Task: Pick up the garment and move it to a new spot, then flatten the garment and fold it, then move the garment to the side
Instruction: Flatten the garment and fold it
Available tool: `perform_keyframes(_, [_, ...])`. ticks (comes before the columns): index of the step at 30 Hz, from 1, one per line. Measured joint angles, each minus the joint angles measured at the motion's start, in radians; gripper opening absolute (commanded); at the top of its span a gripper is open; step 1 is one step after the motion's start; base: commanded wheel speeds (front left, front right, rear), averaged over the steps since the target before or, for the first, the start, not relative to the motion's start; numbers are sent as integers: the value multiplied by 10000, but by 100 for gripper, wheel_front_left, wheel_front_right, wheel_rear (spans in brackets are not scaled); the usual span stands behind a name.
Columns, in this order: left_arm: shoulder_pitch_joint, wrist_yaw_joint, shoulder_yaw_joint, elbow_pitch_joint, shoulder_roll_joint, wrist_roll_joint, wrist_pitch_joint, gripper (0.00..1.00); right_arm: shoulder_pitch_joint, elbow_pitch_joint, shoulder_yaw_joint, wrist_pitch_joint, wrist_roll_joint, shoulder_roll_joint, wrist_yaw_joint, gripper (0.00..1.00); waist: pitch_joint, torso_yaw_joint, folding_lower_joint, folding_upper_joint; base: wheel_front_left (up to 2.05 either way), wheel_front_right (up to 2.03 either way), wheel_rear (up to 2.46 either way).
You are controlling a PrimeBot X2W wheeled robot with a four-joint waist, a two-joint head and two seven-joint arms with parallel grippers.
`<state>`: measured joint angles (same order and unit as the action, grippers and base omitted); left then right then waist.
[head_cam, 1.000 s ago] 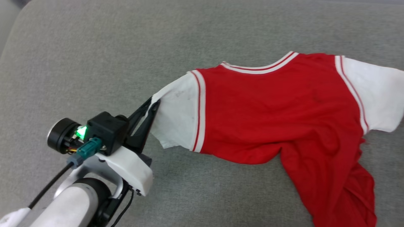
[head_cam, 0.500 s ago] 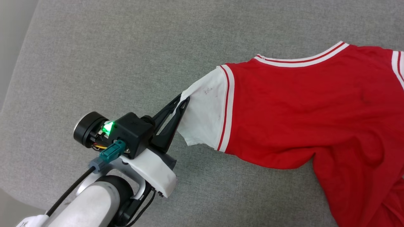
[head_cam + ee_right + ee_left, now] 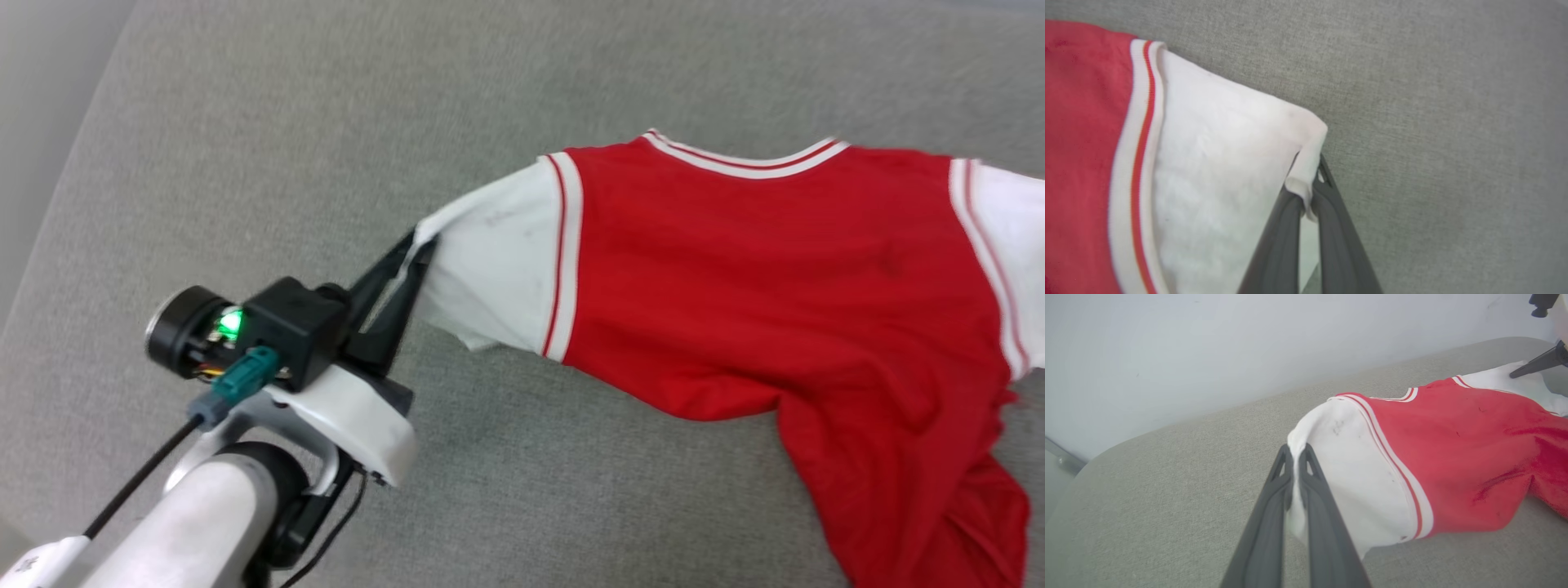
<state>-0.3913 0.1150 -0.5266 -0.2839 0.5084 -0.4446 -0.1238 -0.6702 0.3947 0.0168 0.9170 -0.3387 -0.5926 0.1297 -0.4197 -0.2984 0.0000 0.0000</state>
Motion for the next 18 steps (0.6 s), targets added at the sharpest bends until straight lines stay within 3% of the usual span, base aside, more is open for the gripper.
perform_keyframes(8, [403,359,742,-54,698,-59,142,0,-326,-324,332,-1321,-681,4,15,0,1258,633,-1,0,0,0,0])
perform_keyframes(18, [763,880,2403,-849,1923,-309,261,0,-651,-1313,828,-2874,-1494,-127,15,0,2880,1622,-1,0,0,0,0])
